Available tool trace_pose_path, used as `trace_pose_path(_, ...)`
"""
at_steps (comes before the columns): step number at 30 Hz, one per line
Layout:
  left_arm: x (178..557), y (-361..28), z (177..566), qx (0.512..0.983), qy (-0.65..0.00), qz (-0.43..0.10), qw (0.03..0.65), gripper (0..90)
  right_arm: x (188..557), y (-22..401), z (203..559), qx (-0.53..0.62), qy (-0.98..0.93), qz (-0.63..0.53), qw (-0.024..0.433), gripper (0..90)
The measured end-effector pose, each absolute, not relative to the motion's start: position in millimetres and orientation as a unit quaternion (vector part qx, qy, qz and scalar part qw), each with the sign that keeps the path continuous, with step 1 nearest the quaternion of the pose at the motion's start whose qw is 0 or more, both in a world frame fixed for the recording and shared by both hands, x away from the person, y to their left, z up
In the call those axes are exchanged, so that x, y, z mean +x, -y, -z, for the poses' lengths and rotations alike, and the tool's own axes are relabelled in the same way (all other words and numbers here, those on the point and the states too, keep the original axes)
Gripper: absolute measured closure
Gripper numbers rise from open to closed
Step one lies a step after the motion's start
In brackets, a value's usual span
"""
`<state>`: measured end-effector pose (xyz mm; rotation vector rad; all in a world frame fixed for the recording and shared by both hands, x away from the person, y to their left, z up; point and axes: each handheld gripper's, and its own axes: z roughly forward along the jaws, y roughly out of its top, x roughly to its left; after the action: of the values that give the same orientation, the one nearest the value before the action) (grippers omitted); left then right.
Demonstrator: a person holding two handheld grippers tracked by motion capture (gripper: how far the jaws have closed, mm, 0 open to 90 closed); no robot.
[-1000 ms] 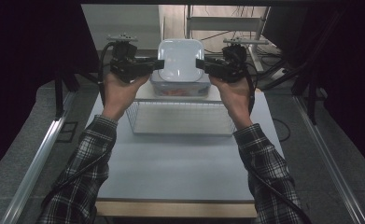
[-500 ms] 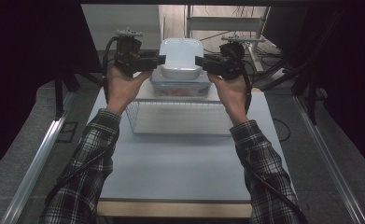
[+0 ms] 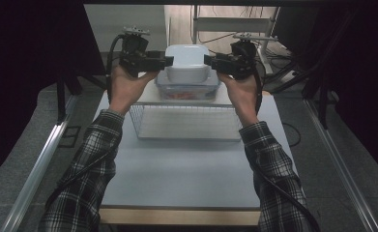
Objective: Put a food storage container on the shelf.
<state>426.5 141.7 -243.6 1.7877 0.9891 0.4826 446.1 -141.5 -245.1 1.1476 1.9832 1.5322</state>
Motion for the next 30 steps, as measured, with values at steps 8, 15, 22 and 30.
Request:
trace_pose_path(8, 416, -145, 247, 0.753, -0.389, -0.178, 0.5, 28.7, 438, 152, 247, 0.387, -0.727, -0.545, 0.155, 38.9)
trace_pose_path(15, 407, -144, 254, 0.762, -0.38, -0.171, 0.496, 14.4, 430, 155, 250, 0.367, -0.741, -0.542, 0.154, 31.6)
trace_pose_path(22, 400, -145, 265, 0.772, -0.369, -0.163, 0.49, 10.1, 425, 155, 256, 0.356, -0.75, -0.537, 0.15, 24.8)
trace_pose_path(30, 396, -148, 279, 0.78, -0.355, -0.175, 0.484, 6.4, 422, 157, 262, 0.347, -0.752, -0.542, 0.141, 19.4)
